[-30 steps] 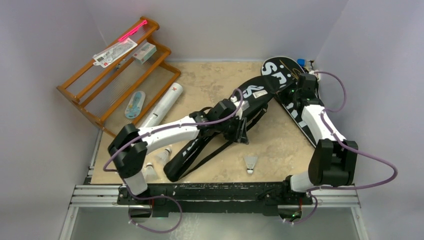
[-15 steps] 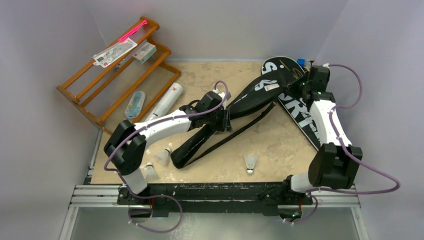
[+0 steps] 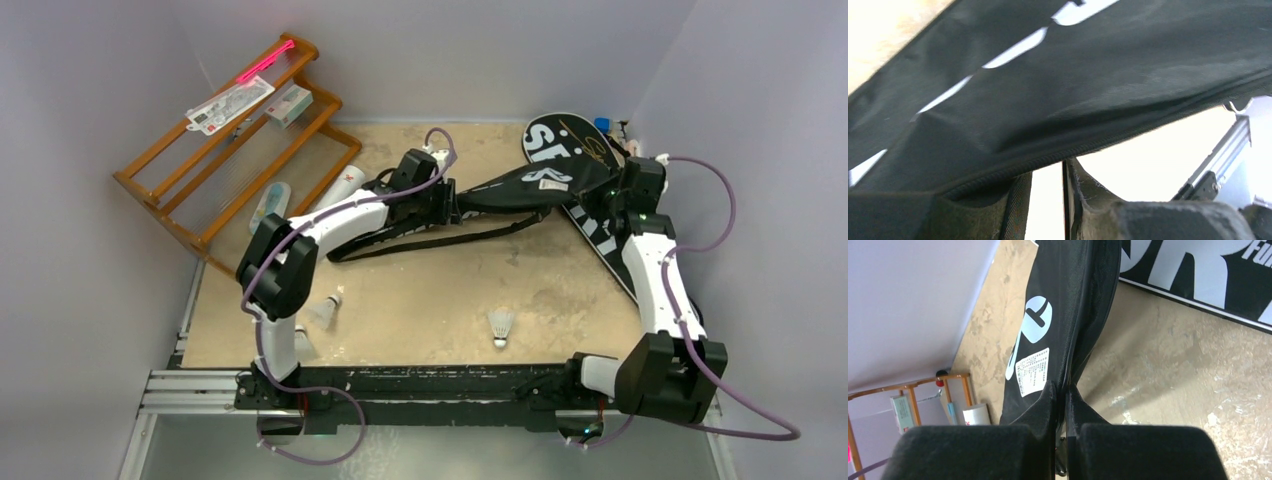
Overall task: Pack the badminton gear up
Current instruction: Adjust the racket bag at the center of the board, then zip the racket bag at the center of the board.
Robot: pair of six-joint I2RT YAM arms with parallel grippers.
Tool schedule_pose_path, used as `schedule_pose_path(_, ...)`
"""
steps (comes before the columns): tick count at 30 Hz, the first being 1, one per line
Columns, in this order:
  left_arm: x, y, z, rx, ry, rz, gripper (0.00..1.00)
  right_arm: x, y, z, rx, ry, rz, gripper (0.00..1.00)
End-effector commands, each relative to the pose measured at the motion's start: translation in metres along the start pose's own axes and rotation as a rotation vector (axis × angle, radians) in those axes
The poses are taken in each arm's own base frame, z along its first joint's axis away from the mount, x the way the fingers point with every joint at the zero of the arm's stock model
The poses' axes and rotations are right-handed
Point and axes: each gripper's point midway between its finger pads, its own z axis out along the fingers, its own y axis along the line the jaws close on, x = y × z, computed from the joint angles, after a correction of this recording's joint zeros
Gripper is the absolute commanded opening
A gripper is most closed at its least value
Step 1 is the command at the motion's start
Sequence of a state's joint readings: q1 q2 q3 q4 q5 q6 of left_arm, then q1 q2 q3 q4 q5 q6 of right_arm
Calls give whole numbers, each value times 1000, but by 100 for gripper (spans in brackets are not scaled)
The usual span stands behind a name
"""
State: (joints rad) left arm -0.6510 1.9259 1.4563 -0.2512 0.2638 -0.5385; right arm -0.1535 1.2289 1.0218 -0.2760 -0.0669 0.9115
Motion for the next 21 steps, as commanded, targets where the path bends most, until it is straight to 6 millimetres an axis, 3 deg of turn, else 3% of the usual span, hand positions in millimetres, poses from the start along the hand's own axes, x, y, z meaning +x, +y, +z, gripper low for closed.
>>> schedule_pose_path(1,-12,-74,-29,216,-81,116,28,6,15,-10,-94,16,-32,0)
schedule_pose_path(4,-2,-124,-43,345,-104,166,31,11,15,-9,-109,33,-29,0)
schedule_pose_path(7,0,-151,-42,407,-150,199,34,14,16,-9,-116,49,-19,0)
schedule_pose_path(14,6,-171,-31,518,-182,126,32,14,17,-12,-114,51,8,0)
schedule_pose_path(21,10,-168,-12,523,-185,8,38,15,14,-12,-105,42,68,0)
